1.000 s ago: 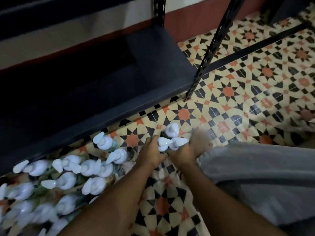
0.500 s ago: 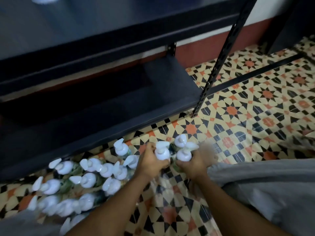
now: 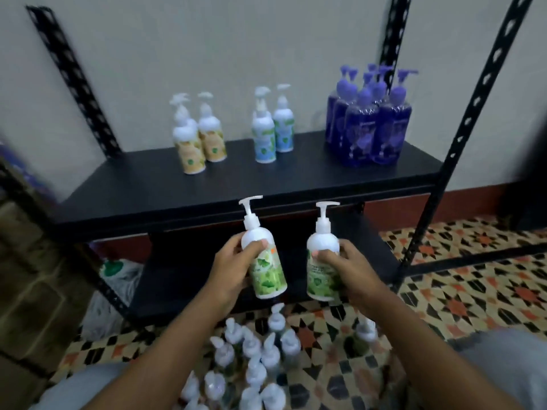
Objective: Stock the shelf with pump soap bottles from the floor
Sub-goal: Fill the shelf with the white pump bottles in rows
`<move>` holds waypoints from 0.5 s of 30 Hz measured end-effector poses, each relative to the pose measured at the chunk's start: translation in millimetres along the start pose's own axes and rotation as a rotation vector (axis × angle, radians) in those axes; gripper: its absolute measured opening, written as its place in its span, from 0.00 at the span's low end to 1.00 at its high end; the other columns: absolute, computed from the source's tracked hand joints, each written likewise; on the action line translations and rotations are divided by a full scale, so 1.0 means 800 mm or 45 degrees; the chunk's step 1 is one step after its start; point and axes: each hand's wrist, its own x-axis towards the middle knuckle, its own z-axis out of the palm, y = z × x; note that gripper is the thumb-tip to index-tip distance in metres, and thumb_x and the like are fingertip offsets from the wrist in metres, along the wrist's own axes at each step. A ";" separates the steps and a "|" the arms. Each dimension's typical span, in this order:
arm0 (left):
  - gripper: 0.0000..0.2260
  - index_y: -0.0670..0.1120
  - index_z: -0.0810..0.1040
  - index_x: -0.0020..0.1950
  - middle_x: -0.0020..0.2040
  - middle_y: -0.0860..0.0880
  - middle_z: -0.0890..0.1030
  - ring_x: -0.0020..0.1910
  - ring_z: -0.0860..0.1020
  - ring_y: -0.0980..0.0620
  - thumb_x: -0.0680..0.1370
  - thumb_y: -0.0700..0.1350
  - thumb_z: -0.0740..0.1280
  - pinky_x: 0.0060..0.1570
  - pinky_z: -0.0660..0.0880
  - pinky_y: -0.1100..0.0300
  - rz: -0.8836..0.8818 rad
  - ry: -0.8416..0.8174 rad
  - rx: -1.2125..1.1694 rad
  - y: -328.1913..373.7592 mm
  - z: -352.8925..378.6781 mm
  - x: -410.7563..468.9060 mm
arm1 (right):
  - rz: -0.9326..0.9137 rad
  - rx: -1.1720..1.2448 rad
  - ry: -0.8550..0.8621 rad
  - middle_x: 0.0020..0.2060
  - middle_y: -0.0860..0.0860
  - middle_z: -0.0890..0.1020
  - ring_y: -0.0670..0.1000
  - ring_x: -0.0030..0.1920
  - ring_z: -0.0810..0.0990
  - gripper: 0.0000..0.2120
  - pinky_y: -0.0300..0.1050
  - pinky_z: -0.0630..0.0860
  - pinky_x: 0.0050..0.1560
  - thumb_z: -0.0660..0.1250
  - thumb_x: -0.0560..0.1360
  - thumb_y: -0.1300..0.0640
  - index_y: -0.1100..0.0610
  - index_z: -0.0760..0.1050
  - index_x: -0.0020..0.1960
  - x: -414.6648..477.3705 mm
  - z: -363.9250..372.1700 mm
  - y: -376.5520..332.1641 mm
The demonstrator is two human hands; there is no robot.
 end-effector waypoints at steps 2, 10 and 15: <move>0.14 0.45 0.80 0.59 0.52 0.43 0.86 0.49 0.85 0.45 0.76 0.47 0.73 0.52 0.82 0.45 -0.005 0.039 -0.124 0.022 -0.018 -0.016 | -0.036 0.044 -0.087 0.53 0.54 0.85 0.55 0.51 0.86 0.18 0.62 0.81 0.58 0.76 0.72 0.49 0.50 0.78 0.59 -0.008 0.022 -0.030; 0.24 0.43 0.84 0.56 0.47 0.43 0.87 0.43 0.85 0.47 0.69 0.60 0.70 0.46 0.80 0.51 -0.083 0.064 -0.363 0.040 -0.059 -0.077 | 0.012 0.188 -0.311 0.54 0.63 0.85 0.64 0.54 0.85 0.29 0.62 0.81 0.58 0.75 0.69 0.43 0.63 0.80 0.61 -0.041 0.092 -0.074; 0.28 0.43 0.81 0.62 0.53 0.40 0.83 0.42 0.83 0.43 0.78 0.65 0.61 0.41 0.79 0.49 -0.175 -0.034 -0.610 0.032 -0.069 -0.091 | 0.065 0.325 -0.384 0.49 0.57 0.85 0.55 0.48 0.84 0.30 0.53 0.81 0.49 0.69 0.72 0.38 0.58 0.78 0.65 -0.046 0.117 -0.068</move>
